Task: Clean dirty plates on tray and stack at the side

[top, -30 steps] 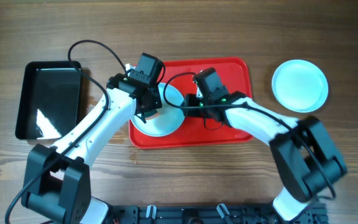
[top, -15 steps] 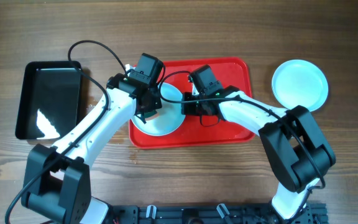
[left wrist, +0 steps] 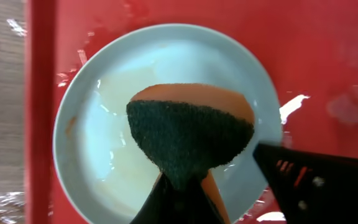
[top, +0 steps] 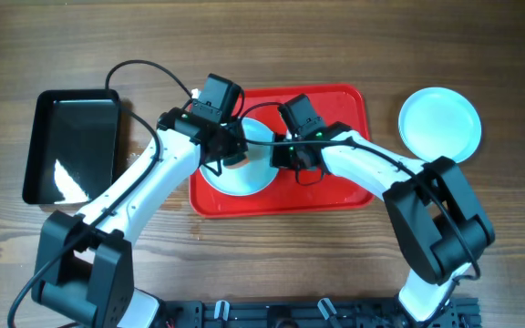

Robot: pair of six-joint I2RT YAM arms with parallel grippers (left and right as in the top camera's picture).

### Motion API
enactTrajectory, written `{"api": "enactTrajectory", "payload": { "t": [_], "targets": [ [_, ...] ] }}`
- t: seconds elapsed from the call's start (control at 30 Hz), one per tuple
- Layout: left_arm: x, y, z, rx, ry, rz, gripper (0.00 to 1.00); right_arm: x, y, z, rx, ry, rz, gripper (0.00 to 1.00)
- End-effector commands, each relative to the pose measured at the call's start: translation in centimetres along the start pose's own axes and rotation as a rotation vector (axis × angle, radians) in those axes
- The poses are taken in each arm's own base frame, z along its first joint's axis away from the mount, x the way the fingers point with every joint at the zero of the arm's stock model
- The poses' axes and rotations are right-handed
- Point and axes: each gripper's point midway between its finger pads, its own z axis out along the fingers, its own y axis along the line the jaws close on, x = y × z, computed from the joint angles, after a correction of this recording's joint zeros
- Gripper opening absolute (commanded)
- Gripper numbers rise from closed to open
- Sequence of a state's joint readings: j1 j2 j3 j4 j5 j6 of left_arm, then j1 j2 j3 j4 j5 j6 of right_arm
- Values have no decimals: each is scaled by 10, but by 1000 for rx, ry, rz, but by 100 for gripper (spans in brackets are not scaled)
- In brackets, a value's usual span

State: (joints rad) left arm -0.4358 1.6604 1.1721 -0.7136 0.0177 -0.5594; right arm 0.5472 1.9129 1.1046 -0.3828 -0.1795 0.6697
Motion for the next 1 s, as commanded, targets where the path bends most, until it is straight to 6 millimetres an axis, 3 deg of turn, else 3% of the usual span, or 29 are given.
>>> {"api": "enactTrajectory", "payload": {
  "t": [0.0, 0.23, 0.37, 0.73, 0.97],
  "targets": [
    [9, -22, 13, 65, 44, 17, 4, 3, -30, 3, 128, -20, 50, 5],
    [20, -20, 49, 29, 100, 28, 4, 1, -34, -14, 152, -40, 59, 4],
    [21, -13, 58, -9, 102, 29, 4, 1, -36, -15, 167, -41, 60, 4],
    [0, 58, 44, -405, -42, 82, 4, 2, -40, -16, 182, -39, 60, 4],
    [-10, 76, 31, -521, -104, 100, 4, 2, -40, -16, 182, -39, 60, 4]
  ]
}}
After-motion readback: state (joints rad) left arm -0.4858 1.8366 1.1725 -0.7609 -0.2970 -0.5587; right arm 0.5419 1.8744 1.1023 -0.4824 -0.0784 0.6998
